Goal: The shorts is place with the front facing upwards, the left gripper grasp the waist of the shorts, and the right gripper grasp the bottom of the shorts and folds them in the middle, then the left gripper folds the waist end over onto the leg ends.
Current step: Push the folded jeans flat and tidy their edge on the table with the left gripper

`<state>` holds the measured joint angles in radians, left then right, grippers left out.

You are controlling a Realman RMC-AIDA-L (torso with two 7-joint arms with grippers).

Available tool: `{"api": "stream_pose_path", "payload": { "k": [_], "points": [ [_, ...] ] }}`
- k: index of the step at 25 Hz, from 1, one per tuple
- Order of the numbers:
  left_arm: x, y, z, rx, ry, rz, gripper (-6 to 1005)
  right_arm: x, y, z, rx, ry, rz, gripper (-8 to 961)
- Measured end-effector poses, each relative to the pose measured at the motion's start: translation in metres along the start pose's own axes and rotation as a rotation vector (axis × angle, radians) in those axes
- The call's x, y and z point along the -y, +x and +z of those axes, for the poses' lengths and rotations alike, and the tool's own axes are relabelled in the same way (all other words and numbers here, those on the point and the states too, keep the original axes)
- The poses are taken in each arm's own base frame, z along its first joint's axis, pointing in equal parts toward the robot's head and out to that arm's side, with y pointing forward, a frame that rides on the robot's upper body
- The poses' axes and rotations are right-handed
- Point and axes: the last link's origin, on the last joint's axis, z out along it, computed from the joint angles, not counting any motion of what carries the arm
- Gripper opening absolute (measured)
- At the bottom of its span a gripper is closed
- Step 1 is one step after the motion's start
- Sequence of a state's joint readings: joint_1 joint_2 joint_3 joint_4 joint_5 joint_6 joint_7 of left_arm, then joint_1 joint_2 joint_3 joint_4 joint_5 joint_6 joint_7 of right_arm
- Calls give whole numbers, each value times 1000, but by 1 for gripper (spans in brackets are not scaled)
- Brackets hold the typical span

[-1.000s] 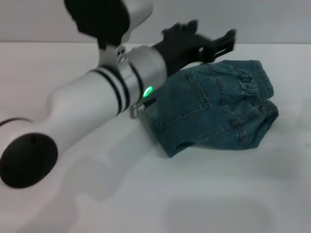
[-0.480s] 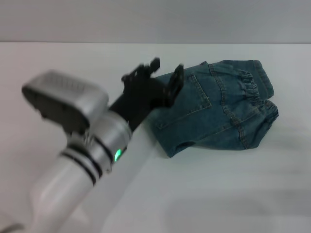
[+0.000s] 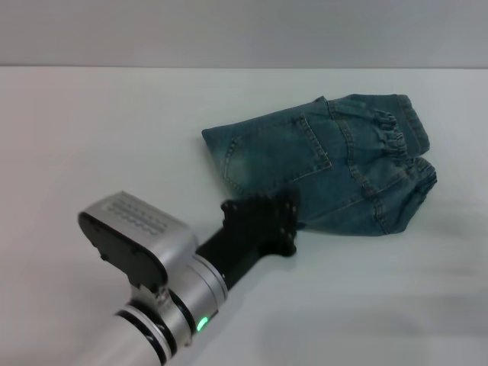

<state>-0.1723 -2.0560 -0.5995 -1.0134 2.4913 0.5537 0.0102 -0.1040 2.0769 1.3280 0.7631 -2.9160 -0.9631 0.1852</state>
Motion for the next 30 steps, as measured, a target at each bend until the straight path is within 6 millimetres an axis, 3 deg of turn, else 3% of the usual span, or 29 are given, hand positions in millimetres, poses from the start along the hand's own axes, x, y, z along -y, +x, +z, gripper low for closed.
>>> {"api": "stream_pose_path", "payload": {
  "k": [3, 11, 18, 30],
  "points": [
    [-5, -7, 0, 23, -25, 4, 107, -1, 0, 0, 0, -4, 0, -2],
    [-12, -17, -1, 63, -60, -38, -2, 1, 0, 0, 0, 2, -2, -1],
    [-7, -25, 4, 105, -75, -49, 1, 0, -1, 1, 2, -1, 1, 3],
    [16, -23, 22, 139, -63, -50, 6, 1, -2, -2, 12, 8, 8, 18]
  ]
}}
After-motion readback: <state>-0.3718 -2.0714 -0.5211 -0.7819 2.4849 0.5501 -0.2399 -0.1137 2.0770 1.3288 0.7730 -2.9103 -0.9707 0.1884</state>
